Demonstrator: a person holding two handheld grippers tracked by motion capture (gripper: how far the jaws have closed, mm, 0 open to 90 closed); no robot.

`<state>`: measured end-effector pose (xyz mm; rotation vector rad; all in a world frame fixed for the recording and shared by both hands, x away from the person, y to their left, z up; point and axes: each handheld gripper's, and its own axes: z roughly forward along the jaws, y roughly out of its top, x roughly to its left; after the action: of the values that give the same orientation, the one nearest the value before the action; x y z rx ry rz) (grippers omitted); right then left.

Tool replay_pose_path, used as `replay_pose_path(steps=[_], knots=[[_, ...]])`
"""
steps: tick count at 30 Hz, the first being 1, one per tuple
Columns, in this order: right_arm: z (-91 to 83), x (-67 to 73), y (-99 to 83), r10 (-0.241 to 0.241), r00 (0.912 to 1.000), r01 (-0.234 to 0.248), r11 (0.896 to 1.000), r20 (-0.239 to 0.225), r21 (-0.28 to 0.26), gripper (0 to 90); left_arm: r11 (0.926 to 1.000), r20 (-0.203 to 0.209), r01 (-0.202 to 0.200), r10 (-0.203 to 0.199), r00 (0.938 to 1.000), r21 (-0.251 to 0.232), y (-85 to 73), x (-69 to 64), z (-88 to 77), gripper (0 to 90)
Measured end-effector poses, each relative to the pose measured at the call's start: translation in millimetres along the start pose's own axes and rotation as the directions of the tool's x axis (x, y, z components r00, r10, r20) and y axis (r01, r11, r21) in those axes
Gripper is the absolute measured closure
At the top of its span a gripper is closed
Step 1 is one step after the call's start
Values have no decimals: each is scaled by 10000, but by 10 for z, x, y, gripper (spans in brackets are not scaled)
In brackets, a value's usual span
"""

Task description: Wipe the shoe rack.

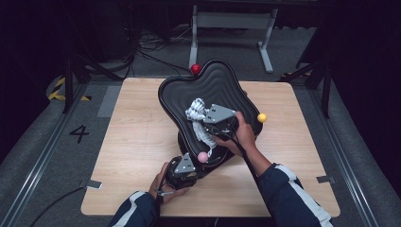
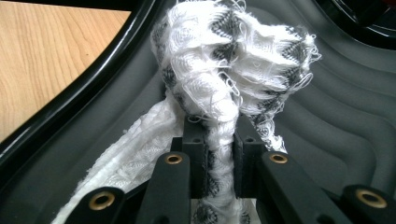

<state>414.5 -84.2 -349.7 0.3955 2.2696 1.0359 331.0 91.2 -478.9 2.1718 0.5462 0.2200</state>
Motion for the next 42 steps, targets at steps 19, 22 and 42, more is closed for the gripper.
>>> replay_pose_path(steps=[19, 22, 42], knots=[[-55, -399, -243, 654, 9940, -707, 9958, 873, 581, 795, 10000, -6, -10, 10, 10000, 7, 0, -2, -1, 724], [-70, -496, -317, 818, 9898, -907, 9932, 1163, 731, 796, 10000, 0, 1, -1, 10000, 8, 0, -2, -1, 724], [-185, -914, -740, 1920, 9467, -2249, 9688, 2586, 1039, 799, 10000, -23, -17, 17, 10000, 65, 2, -4, -5, 724]])
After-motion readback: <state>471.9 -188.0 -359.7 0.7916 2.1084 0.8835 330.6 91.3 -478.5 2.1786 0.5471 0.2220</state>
